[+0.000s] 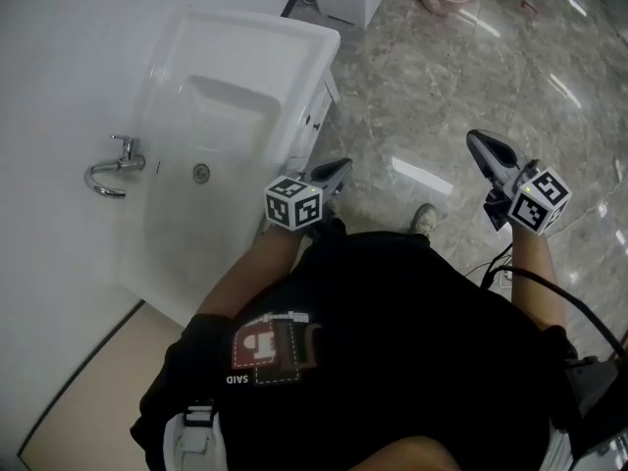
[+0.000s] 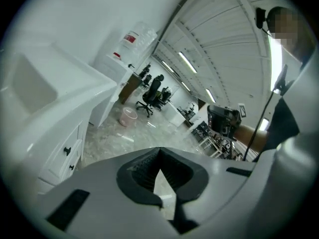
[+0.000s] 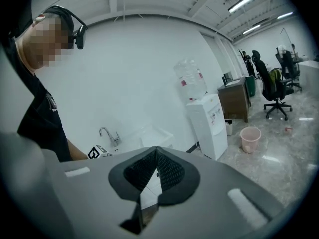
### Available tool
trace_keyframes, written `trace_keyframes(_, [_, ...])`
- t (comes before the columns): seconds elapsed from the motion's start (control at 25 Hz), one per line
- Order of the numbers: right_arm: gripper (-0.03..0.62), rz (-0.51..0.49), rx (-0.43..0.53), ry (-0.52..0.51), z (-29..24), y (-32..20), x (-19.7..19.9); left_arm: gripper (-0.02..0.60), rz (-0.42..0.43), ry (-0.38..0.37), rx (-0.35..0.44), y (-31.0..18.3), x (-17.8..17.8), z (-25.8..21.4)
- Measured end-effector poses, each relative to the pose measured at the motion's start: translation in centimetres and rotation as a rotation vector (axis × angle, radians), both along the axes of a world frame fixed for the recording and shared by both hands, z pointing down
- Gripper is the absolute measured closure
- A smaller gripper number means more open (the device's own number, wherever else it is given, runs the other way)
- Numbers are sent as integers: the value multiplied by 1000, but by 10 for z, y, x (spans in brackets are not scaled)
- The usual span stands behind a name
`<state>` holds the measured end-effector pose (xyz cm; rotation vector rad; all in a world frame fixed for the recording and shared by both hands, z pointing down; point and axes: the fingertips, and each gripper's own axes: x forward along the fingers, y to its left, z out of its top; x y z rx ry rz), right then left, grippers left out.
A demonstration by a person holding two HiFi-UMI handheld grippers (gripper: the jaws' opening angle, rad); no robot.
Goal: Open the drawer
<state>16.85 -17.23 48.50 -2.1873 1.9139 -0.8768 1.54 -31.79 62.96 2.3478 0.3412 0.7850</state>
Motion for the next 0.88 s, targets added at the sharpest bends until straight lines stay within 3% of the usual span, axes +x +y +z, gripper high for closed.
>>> trace_keyframes(0.08, [599, -24, 2, -21, 21, 13, 11, 589, -115, -26, 20, -9, 8, 22])
trace_keyframes(0.16, [599, -41, 3, -42, 42, 25, 20, 589, -198, -71, 107, -20, 9, 49])
trace_keyframes(0.36, [599, -75, -4, -57, 95, 46, 27, 589, -267, -199, 362, -47, 16, 132])
trace_keyframes(0.52, [599, -58, -15, -124, 143, 65, 18, 588, -330, -280, 445, -70, 16, 189])
trace_keyframes(0.68, [599, -41, -41, -198, 193, 81, 6, 536, -461, -302, 385, -93, 22, 233])
trace_keyframes(0.88, [599, -54, -61, -256, 237, 86, -9, 449, -727, -227, 121, -131, 30, 271])
